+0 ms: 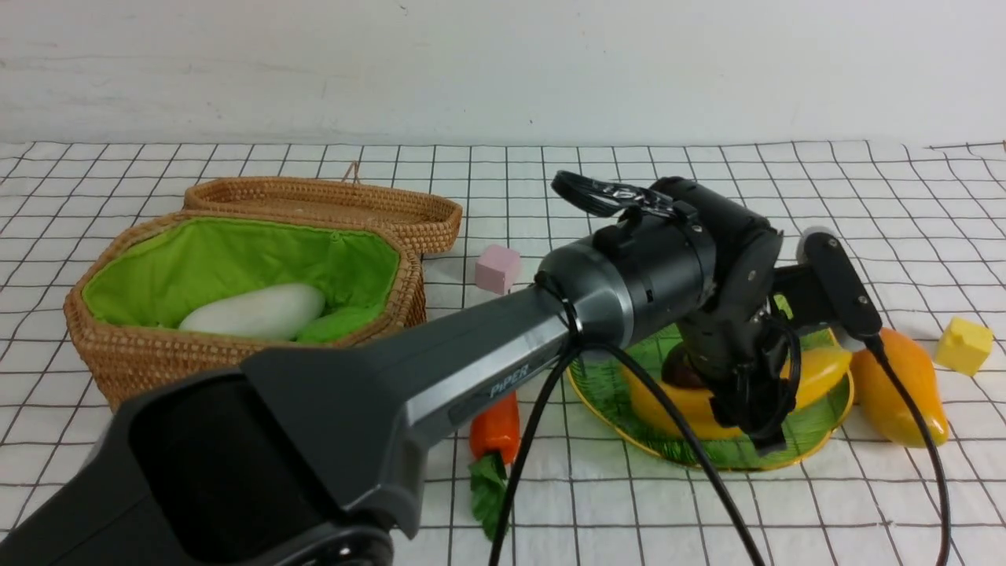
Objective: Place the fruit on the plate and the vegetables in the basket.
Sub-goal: Use the left arm to grab a banana and put it into the right plate, then use the left arm to grab a carrot and put it into the left basket
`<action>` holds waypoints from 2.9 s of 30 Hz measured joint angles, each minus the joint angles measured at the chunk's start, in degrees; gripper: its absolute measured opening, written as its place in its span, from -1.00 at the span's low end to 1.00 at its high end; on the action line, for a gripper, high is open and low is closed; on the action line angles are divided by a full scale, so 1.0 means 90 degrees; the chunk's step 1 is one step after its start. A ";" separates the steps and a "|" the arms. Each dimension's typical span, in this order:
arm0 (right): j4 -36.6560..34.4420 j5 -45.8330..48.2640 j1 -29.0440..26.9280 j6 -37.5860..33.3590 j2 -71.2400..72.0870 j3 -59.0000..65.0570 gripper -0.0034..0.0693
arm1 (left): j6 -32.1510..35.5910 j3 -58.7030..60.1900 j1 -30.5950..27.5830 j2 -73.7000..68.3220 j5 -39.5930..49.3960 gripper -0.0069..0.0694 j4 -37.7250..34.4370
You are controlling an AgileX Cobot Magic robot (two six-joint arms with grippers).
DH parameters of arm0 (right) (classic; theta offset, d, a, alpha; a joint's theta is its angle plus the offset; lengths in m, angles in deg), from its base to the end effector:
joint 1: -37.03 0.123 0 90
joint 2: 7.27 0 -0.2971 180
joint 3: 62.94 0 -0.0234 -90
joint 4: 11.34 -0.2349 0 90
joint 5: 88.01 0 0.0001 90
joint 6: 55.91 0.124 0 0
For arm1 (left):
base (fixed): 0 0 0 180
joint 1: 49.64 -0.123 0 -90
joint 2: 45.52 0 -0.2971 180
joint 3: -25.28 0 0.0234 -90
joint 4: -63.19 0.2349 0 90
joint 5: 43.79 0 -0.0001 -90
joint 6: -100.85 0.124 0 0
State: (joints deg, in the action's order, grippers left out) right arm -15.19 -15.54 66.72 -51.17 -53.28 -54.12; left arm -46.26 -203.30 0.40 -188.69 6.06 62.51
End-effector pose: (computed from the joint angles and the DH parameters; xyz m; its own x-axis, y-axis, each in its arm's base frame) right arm 0.0574 0.0419 0.4162 -0.5786 -0.2118 -0.7877 -0.4816 0.8681 0.1204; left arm 0.3497 -0.4191 0.2047 -0.0278 0.8686 -0.4947 0.9300 0.2039 0.3058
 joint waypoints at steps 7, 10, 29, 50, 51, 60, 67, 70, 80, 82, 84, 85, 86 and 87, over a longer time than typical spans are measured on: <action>0.0000 0.0000 0.0000 0.0000 0.0000 0.0000 -0.28 | -0.0470 -0.0006 0.0000 0.0180 0.0427 0.75 0.0030; 0.0000 0.0000 0.0000 0.0000 0.0000 0.0000 -0.27 | -0.1159 -0.0006 0.0000 0.0670 0.1053 0.58 0.0269; 0.0000 0.0000 0.0000 -0.0075 0.0000 0.0000 -0.26 | -0.4917 0.2483 -0.0304 0.2228 0.2356 -0.11 0.0891; 0.0000 0.0000 0.0000 -0.0142 0.0003 0.0000 -0.26 | -0.6010 0.2953 -0.0846 0.1442 0.1381 0.45 0.1439; 0.0000 0.0000 0.0000 -0.0142 0.0003 0.0000 -0.26 | -0.6110 0.2953 -0.0846 0.1388 0.1375 0.46 0.1643; 0.0000 0.0000 0.0000 -0.0150 0.0003 0.0000 -0.26 | -0.6162 0.2806 -0.0805 0.1224 0.1406 0.46 0.1643; -0.0005 0.0000 0.0000 -0.0168 0.0003 0.0000 -0.26 | -0.6167 0.2667 -0.0797 0.1235 0.1214 0.46 0.1800; -0.0005 0.0000 0.0000 -0.0168 0.0003 0.0000 -0.26 | -0.6167 0.2660 -0.0803 0.1180 0.1049 0.46 0.1862; -0.0054 0.0000 0.0000 -0.0217 0.0003 0.0000 -0.26 | -0.6481 0.2614 -0.0797 0.0834 0.1010 0.10 0.2054; -0.0092 0.0000 0.0000 -0.0285 0.0003 0.0000 -0.26 | -0.6481 0.2595 -0.0797 0.0841 0.1085 0.10 0.2051; -0.0103 0.0000 0.0000 -0.0291 0.0003 0.0000 -0.26 | -0.6481 0.2581 -0.0791 0.0858 0.1185 0.10 0.2014; -0.0135 0.0000 0.0000 -0.0293 0.0003 0.0000 -0.26 | -0.6475 0.2557 -0.0790 0.0943 0.1412 0.10 0.1913; -0.0147 0.0000 0.0000 -0.0293 0.0003 0.0000 -0.26 | -0.6444 0.2532 -0.0775 0.1043 0.1584 0.10 0.1858; -0.0147 0.0000 0.0000 -0.0299 0.0003 0.0000 -0.26 | -0.6395 0.2493 -0.0734 0.1183 0.1782 0.10 0.1820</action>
State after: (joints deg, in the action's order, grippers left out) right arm -16.52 -15.54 66.72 -53.86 -53.25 -54.12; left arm -103.82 -180.86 -6.20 -178.04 22.10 78.89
